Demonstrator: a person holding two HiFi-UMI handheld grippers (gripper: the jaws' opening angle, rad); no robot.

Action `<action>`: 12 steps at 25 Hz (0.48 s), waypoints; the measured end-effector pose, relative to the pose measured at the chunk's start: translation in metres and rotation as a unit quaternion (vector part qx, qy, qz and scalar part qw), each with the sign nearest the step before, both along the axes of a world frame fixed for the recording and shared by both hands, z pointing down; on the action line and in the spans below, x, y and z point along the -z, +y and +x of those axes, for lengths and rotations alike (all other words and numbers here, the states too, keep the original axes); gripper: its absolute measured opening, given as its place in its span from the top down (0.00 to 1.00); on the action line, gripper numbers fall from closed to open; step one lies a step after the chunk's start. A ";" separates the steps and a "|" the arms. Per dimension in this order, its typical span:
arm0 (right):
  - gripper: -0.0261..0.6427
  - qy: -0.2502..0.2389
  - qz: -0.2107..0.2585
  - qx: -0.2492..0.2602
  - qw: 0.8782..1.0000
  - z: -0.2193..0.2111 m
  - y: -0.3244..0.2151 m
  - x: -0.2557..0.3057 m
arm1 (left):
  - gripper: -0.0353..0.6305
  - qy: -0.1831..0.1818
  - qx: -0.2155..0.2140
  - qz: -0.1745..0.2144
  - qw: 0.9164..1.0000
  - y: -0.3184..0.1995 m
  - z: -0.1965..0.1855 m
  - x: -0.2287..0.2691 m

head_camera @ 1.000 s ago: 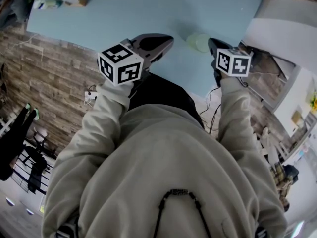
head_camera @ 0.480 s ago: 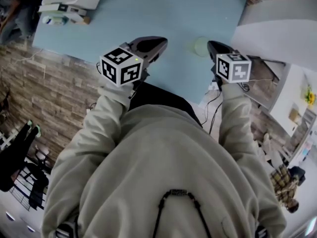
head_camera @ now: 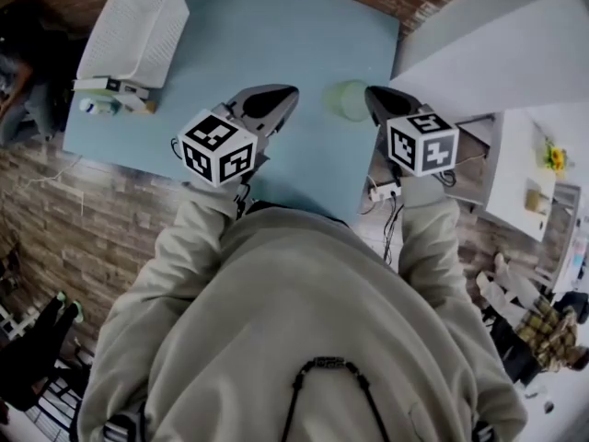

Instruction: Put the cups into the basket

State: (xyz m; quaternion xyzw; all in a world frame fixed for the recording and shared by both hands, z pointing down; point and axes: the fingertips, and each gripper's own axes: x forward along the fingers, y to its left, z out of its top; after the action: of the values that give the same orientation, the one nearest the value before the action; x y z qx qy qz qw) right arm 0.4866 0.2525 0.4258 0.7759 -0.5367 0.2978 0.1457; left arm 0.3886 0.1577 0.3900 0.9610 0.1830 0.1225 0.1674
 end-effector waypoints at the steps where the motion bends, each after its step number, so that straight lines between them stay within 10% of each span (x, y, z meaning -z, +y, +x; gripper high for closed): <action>1: 0.92 0.008 0.004 -0.001 1.000 0.001 0.002 0.010 | 0.95 0.008 -0.005 0.004 1.000 0.003 0.004 0.008; 12: 0.92 0.023 0.039 0.003 0.999 -0.003 0.004 0.050 | 0.95 0.044 -0.031 0.006 0.999 0.026 0.010 0.038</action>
State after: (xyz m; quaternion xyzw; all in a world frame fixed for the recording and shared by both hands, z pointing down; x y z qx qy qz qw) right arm 0.4832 0.2564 0.3762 0.7863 -0.5465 0.2580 0.1286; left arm 0.3982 0.1838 0.3519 0.9603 0.2186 0.0867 0.1498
